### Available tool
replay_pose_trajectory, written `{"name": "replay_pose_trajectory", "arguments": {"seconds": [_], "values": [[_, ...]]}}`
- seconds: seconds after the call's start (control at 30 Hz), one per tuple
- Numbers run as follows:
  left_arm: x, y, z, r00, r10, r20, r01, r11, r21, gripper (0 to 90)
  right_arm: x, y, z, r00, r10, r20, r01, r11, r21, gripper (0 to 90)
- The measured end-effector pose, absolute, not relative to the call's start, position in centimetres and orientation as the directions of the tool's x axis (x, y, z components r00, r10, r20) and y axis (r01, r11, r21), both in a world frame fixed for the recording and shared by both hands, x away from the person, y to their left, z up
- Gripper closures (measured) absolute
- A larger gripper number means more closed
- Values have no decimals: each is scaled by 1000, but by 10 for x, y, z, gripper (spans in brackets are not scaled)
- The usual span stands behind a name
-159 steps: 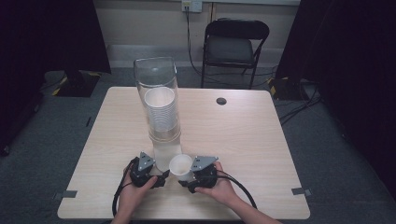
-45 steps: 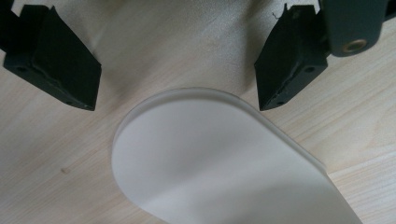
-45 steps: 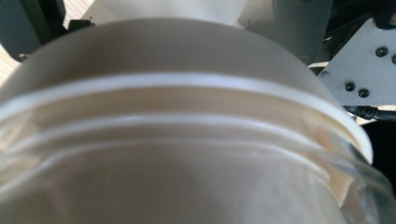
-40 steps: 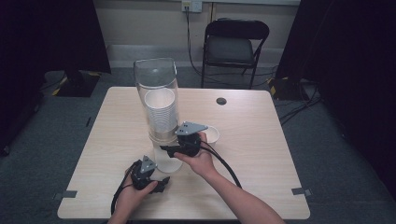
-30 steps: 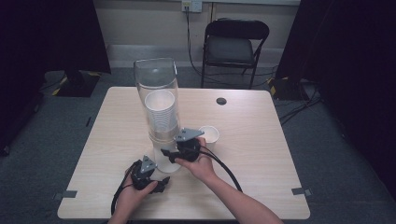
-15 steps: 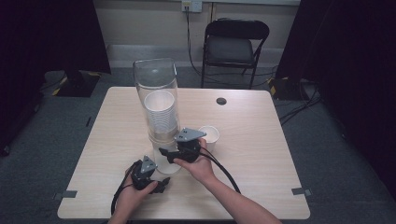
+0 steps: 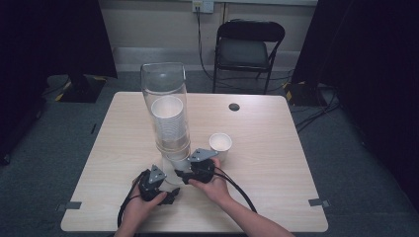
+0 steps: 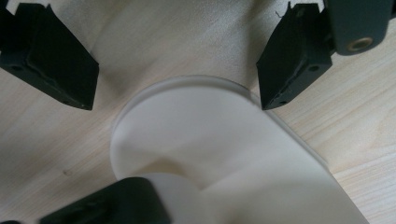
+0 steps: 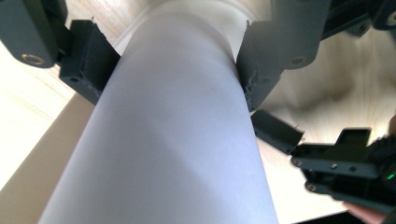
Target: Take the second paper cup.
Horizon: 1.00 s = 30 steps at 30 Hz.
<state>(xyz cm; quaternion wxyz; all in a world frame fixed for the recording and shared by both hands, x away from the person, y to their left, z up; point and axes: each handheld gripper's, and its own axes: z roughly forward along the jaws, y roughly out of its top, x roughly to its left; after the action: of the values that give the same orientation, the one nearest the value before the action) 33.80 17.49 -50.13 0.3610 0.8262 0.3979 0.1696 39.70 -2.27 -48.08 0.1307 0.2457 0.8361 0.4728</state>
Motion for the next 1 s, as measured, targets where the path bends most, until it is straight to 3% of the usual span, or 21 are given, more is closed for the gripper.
{"name": "replay_pose_trajectory", "arguments": {"seconds": [0.23,0.8,1.0], "values": [[338,175,-501,626,780,-9,540,-426,726,111,396,-34,-483,-872,490,-3,281,503,817,344],[338,175,-501,624,782,2,534,-428,729,115,377,-80,-485,-866,501,-5,289,508,812,337],[338,175,-501,578,816,-5,554,-388,737,164,365,-83,-482,-893,449,-35,233,528,817,333]]}}
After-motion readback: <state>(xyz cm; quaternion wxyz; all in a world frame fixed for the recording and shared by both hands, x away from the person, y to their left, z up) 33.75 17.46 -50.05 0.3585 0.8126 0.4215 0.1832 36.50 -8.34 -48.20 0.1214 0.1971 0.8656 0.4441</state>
